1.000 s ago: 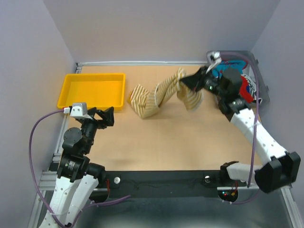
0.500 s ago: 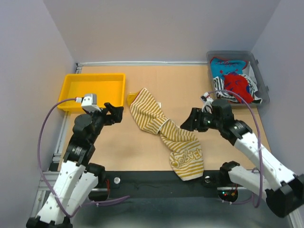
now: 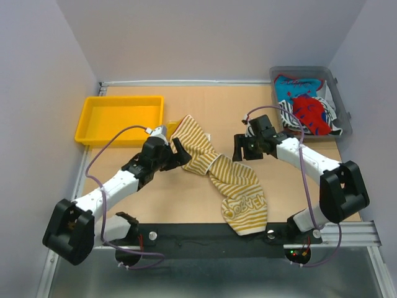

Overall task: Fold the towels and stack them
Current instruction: Flatten out the crumpled towel

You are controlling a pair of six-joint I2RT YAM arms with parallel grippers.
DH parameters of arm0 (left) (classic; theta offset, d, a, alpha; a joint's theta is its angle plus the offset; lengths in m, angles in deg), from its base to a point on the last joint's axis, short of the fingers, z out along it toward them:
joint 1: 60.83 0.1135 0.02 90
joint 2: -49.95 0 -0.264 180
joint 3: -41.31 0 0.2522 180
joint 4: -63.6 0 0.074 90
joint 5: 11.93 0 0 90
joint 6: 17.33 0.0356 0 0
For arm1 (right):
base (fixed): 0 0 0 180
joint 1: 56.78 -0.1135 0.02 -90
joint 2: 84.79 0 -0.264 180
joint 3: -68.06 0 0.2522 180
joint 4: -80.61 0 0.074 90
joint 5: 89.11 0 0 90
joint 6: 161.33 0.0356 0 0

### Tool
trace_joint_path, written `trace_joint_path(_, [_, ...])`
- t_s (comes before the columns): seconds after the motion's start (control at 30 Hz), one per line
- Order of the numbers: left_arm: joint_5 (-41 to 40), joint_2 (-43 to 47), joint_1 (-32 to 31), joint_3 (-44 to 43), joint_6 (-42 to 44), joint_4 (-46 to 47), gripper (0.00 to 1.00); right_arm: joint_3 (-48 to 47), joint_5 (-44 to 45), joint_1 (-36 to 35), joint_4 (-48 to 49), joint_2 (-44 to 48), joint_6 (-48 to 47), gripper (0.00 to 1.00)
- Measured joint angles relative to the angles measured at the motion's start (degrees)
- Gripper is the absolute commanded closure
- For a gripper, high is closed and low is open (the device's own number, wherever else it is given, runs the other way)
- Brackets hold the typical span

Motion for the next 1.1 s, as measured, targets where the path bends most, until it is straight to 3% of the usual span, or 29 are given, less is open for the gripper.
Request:
trace_joint_path(0.37, [-7.6, -11.0, -5.5, 1.1, -10.7, 9.8, 0.1, 6.3, 10.8, 0.0, 0.9, -0.9, 1.8, 0.27])
trace_joint_path(0.73, [-12.0, -19.9, -5.5, 1.4, -15.3, 15.3, 0.17, 9.3, 11.4, 0.0, 1.0, -1.7, 3.0, 0.27])
trace_joint_path(0.87, [-13.1, -21.4, -5.6, 1.0, -16.0, 16.9, 0.23, 9.3, 10.7, 0.0, 1.2, -2.4, 3.2, 0.27])
trace_joint_path(0.9, [-13.5, -22.2, -5.7, 0.7, -16.2, 17.3, 0.27, 9.3, 10.5, 0.0, 1.6, -2.7, 3.3, 0.27])
trace_joint_path(0.93, [-13.8, -22.9, -5.8, 0.4, -16.4, 17.9, 0.38, 9.3, 10.3, 0.0, 1.7, -2.7, 3.4, 0.27])
trace_joint_path(1.0, [-14.0, -24.2, -6.0, -0.2, -16.6, 18.4, 0.56, 9.3, 9.9, -0.1, 1.9, -2.8, 3.6, 0.42])
trace_joint_path(1.03, [-14.2, -25.4, -6.1, -0.3, -16.9, 18.9, 0.81, 9.3, 9.7, -0.3, 2.0, -2.8, 3.6, 0.49])
trace_joint_path(1.07, [-14.2, -25.9, -6.3, -0.6, -16.7, 18.8, 0.89, 9.3, 9.6, -0.3, 2.2, -2.9, 3.6, 0.57])
trace_joint_path(1.1, [-14.2, -26.7, -6.3, -0.8, -16.5, 18.7, 0.97, 9.4, 9.6, -0.4, 2.4, -3.0, 3.8, 0.73])
